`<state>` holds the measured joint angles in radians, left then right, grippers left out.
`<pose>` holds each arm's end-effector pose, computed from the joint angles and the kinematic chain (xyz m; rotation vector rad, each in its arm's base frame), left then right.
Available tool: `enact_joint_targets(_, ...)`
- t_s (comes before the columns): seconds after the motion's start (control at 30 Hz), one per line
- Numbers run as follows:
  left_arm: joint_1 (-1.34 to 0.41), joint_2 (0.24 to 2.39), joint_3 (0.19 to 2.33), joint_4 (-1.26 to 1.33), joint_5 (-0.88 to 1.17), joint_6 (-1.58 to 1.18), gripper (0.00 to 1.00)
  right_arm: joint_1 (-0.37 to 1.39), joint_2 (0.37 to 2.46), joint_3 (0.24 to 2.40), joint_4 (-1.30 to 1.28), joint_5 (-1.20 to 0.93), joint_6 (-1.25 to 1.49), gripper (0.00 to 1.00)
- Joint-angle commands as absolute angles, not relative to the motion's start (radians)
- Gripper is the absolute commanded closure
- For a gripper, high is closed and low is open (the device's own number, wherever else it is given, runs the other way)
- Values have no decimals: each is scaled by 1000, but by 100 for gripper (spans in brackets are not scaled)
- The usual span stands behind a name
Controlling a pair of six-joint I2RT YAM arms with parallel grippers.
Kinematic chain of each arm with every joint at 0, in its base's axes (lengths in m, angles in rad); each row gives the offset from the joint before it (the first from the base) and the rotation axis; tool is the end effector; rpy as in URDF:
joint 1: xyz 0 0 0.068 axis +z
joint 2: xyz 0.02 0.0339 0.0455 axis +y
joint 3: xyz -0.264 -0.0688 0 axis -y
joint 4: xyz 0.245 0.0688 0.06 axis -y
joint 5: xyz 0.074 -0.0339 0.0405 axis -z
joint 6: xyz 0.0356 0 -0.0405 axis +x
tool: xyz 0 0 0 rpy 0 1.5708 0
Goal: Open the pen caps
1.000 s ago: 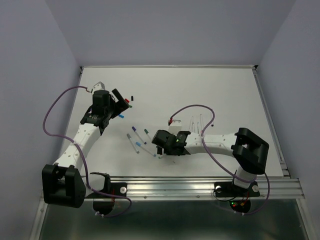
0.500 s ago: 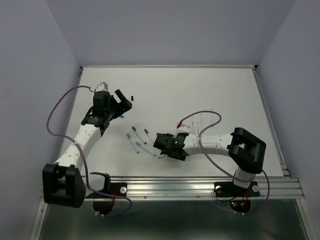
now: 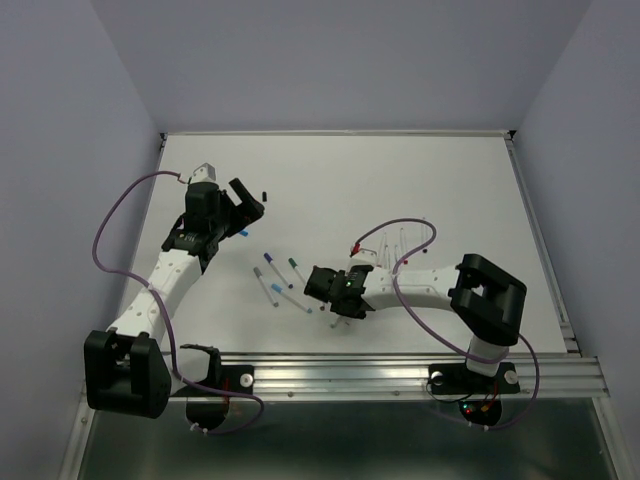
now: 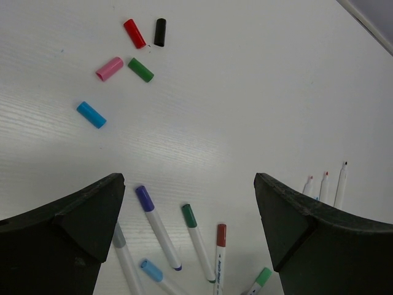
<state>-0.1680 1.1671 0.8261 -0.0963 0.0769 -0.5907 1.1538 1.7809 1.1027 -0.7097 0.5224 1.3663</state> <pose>0.2622 -0.0472 0.2845 -0.3812 2.0159 -0.5566 0.1469 0.2877 0.1616 0.3378 2.5689 0.0144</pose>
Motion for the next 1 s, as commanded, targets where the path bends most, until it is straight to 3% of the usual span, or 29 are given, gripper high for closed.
enact_joint_targets(0.0, -170, 1127, 813, -69, 71, -577, 1, 1143, 1802, 1105, -649, 531, 1344, 61)
enact_joint_targets(0.2, -170, 1135, 819, -81, 60, -580, 1, 1117, 1793, 1091, -583, 514, 1146, 77)
enact_joint_targets(0.33, -170, 1141, 822, -69, 95, -572, 1, 1098, 1735, 1060, -514, 578, 853, 99)
enact_joint_targets(0.53, -170, 1157, 815, -25, 199, -554, 1, 1020, 1544, 915, -265, 478, 605, 99)
enact_joint_targets(0.7, -178, 1146, 787, 96, 441, -555, 1, 930, 1300, 769, -54, 316, 412, 99)
enact_joint_targets(0.77, -213, 1141, 759, 163, 557, -571, 1, 919, 1247, 753, 39, 217, 370, 99)
enact_joint_targets(0.97, -403, 1155, 772, 325, 583, -635, 1, 884, 1203, 799, 110, 61, 316, 99)
